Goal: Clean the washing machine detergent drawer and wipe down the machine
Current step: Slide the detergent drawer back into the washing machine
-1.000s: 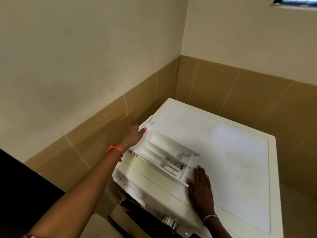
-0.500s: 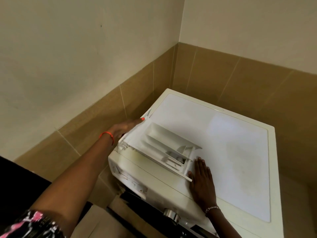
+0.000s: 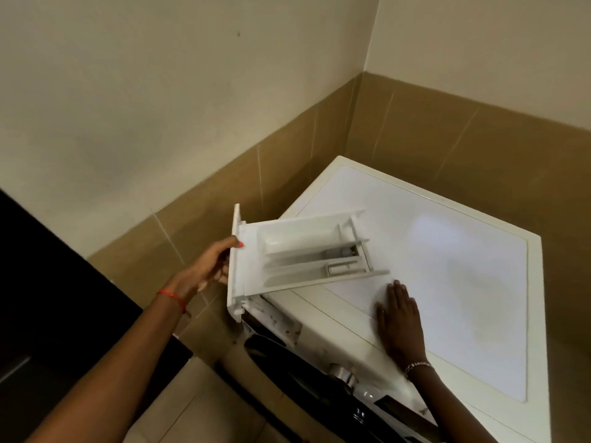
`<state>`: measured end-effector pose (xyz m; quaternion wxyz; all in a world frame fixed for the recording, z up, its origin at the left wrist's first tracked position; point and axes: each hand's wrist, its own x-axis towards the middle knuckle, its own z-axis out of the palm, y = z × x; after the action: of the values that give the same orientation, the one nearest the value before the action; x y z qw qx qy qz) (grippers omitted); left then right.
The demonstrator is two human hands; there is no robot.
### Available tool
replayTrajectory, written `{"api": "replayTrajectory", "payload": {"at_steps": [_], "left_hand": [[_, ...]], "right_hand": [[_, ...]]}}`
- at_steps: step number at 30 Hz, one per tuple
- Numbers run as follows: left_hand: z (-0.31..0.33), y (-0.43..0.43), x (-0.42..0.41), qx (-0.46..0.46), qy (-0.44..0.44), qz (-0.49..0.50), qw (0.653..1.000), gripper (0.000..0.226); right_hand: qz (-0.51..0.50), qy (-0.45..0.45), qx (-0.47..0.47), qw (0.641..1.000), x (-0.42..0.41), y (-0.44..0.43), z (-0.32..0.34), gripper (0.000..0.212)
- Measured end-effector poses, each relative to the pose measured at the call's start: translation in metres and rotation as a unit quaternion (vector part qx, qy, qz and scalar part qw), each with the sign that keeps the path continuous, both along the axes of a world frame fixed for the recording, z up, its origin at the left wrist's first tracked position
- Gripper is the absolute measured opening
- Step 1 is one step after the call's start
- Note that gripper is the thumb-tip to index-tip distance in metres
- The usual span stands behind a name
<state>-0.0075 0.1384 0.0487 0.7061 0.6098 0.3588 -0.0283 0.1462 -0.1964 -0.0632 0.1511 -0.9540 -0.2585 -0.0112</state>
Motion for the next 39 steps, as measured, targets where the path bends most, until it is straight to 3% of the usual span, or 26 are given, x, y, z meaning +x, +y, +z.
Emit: {"api": "replayTrajectory", "payload": {"at_steps": [4,10,14,17,21,25,35,39], "left_hand": [[0.0,0.007,-0.056,-0.047,-0.05,0.064,0.996,0.058],[-0.012,0.005,-0.143,-0.064,-0.037,0.143,0.987,0.046],[-0.021,-0.001,-0.196,-0.057,-0.03,0.182,0.981,0.032],[-0.025,-0.005,-0.229,-0.068,-0.023,0.189,0.979,0.015],[-0.036,-0.01,-0.255,-0.082,-0.014,0.168,0.982,0.036],[-0.065,-0.017,-0.262,-0.071,0.012,0.18,0.981,0.033],[-0.1,-0.028,-0.248,-0.135,0.044,0.186,0.972,0.091],[-0.103,-0.035,-0.243,-0.174,0.032,0.176,0.968,0.069]], "right_hand": [[0.018,0.029,0.001,0.999,-0.006,0.019,0.013,0.053],[0.125,0.065,0.046,0.989,-0.031,0.083,0.023,0.056],[0.183,0.081,0.023,0.98,-0.051,0.121,0.021,0.056],[0.147,0.056,-0.034,0.987,-0.061,0.141,0.016,0.056],[0.1,0.037,-0.061,0.992,-0.065,0.146,0.011,0.056],[0.101,0.022,-0.071,0.992,-0.064,0.146,0.009,0.065],[0.087,0.008,-0.094,0.992,-0.07,0.15,0.007,0.069],[0.088,0.01,-0.086,0.992,-0.069,0.149,0.006,0.068]]}}
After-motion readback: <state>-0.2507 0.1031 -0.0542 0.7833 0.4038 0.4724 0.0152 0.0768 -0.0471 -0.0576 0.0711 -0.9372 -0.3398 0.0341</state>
